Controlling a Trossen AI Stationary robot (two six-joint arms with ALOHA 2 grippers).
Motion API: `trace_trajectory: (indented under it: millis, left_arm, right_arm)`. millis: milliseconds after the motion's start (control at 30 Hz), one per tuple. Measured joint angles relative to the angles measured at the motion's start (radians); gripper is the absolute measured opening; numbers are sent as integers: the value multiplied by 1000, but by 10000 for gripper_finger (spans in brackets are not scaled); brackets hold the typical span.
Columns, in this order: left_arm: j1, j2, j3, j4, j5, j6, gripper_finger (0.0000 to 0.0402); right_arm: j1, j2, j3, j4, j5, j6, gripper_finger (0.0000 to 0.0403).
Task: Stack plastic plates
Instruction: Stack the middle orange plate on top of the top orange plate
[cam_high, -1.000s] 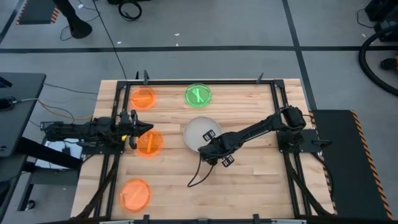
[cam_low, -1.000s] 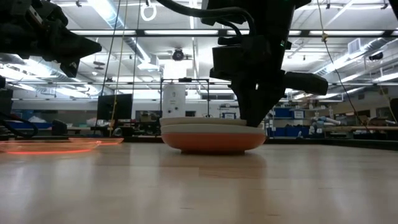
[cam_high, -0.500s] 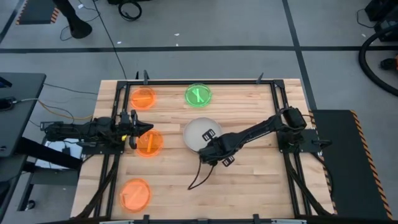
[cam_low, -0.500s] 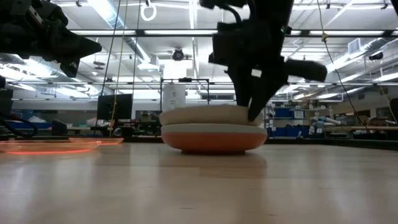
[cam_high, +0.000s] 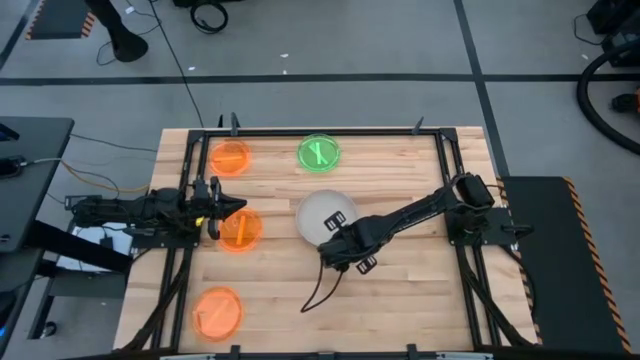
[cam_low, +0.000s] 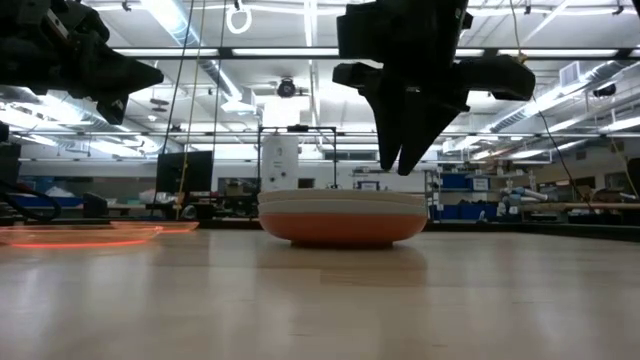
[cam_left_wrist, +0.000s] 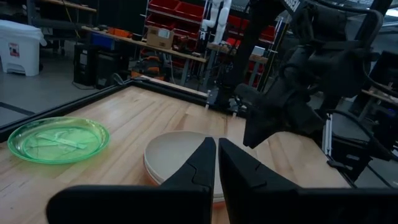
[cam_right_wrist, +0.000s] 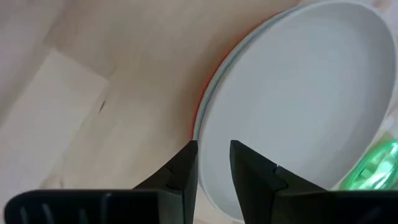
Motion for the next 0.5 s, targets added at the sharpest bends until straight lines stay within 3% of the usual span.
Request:
trace_trajectory:
  millis: [333, 500]
  left_arm:
    - [0, 0, 0, 0, 0, 0, 27]
    - [0, 0, 0, 0, 0, 0, 27]
  right_arm:
    - [-10, -3, 0, 19, 1, 70, 103]
    - [19, -8, 64, 50, -1, 144, 103]
